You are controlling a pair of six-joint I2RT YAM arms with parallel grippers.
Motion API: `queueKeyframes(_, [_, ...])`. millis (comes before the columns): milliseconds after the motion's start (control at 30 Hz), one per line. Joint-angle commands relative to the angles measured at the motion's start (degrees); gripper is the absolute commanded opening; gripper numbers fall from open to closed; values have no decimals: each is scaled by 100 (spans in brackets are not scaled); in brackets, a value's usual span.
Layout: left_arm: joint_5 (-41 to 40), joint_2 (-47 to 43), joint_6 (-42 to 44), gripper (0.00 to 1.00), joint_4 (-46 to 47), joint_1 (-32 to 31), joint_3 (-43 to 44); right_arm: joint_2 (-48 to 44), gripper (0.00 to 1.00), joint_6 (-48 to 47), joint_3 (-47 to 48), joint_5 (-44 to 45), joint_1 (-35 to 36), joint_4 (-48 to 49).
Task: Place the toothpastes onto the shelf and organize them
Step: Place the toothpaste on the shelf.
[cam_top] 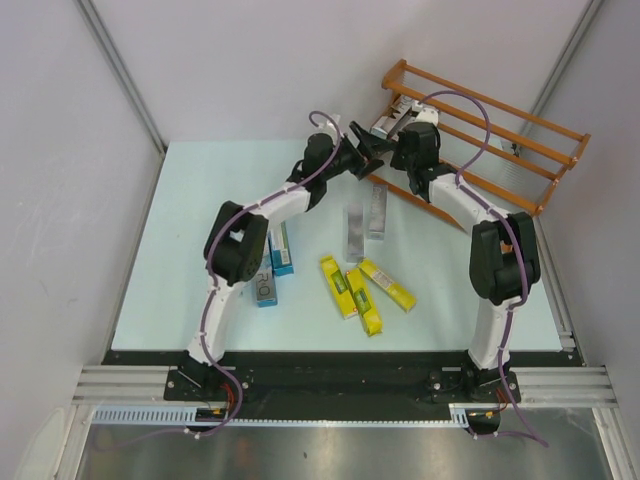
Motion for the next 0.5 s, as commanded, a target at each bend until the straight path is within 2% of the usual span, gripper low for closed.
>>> queueKeyframes(0, [253, -941, 391, 100, 590, 9, -790, -30, 5, -124, 242, 64, 96, 155])
queueKeyframes(133, [139, -1617, 741, 100, 784, 53, -1792, -214, 5, -151, 49, 73, 219, 120])
queueKeyframes(267, [-97, -2426, 1357, 100, 460, 97, -2889, -486, 5, -107, -206, 126, 421, 67])
queueKeyframes(467, [-703, -3665, 2526, 100, -848, 106, -3910, -1057, 5, 86, -742, 284, 799, -12])
